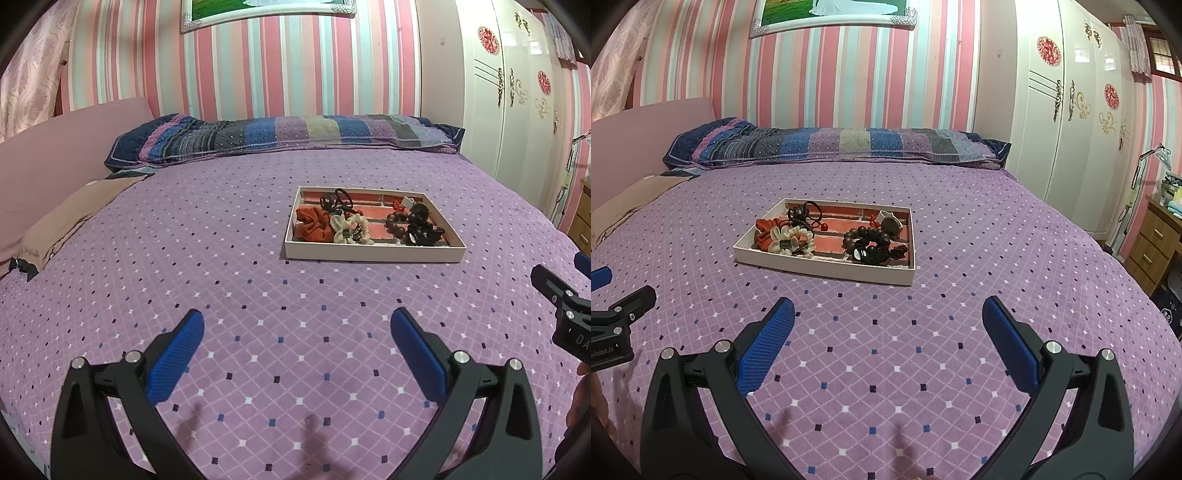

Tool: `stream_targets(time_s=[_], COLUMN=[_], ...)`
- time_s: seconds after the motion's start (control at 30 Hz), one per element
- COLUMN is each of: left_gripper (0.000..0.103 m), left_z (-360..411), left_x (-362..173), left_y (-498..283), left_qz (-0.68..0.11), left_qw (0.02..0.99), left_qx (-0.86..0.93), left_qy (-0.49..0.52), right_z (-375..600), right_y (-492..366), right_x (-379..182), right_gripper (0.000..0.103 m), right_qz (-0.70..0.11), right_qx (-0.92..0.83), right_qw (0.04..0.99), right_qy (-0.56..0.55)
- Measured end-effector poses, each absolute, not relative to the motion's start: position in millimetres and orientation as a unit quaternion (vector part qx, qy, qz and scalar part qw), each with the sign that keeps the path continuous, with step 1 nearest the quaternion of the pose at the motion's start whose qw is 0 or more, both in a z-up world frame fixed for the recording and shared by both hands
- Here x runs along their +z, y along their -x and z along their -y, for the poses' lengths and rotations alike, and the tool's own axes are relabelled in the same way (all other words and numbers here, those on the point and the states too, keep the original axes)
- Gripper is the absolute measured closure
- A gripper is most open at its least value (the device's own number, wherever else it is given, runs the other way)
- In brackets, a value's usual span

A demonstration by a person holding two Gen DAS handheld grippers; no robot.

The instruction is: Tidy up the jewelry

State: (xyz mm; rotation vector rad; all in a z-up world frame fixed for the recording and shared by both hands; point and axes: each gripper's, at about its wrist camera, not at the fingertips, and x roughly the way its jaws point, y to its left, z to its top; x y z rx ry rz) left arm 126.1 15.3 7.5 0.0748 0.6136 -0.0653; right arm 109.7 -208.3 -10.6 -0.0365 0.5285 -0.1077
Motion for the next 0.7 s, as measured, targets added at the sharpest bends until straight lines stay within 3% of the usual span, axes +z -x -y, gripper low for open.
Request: stream_targets(time_s=[0.7], left_gripper=[0.004], left_z=[-14.1], left_x=[7.7], left_y=[-125.6], left_qz=[-0.296], left_qw=[0.954], left_qx=[-0.026], left_qy=[-0.048], right_z=[207.3], right_y=[-108.9], right_x=[-12.0], right_gripper=[0.004], right_qz=[-0.262], right_qx=[-0.051], right_qw=[0.963], right_qy=[0.02])
